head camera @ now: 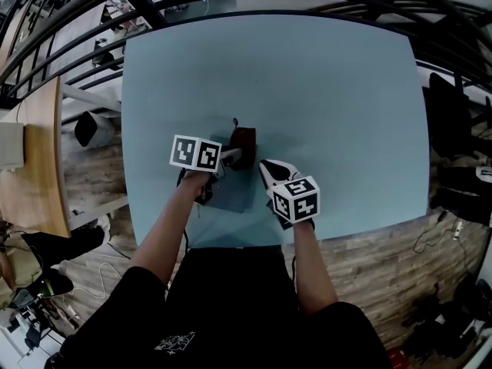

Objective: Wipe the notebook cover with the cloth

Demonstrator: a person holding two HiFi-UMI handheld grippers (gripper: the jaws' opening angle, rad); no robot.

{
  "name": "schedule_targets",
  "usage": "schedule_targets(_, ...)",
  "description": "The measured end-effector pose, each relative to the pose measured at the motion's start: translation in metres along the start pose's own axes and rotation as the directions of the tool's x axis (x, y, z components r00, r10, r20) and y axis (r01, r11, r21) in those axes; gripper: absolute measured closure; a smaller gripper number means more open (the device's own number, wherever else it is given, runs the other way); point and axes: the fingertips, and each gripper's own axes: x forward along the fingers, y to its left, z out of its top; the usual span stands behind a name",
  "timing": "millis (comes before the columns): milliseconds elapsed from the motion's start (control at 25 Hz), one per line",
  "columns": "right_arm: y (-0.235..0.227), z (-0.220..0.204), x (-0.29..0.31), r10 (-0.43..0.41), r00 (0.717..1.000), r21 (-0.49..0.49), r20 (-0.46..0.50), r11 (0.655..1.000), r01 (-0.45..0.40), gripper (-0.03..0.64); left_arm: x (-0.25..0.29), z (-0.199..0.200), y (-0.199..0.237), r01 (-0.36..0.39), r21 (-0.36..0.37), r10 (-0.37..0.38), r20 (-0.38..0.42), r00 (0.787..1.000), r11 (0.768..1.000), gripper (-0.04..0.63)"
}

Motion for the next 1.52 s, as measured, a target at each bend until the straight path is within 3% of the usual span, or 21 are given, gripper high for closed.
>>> schedule_targets(440,0.005,0.0,0.01,0.024,1.0,-0.017,-0.011,1.0,-0.024,0.611,-0.016,0.006,0.021,-0.03,-0.021,0.03,0.034,0.999,0.999,0.503)
schedule_targets(1080,0.044,0.007,0.037,0.043,0.999,-0.048,-0.026,0.998,-0.044,0.611,-0.079,0.015,0.081,-0.092,-0.06,0.098,0.105,0.99,0.994,0.503)
schedule_targets(1520,0.048,0.012,0.025,0.051,0.999,-0.069,-0.017,0.996,-0.052,0.611,-0.1,0.016,0.08,-0.129,-0.066,0.137,0.147,0.98,0.989,0.503)
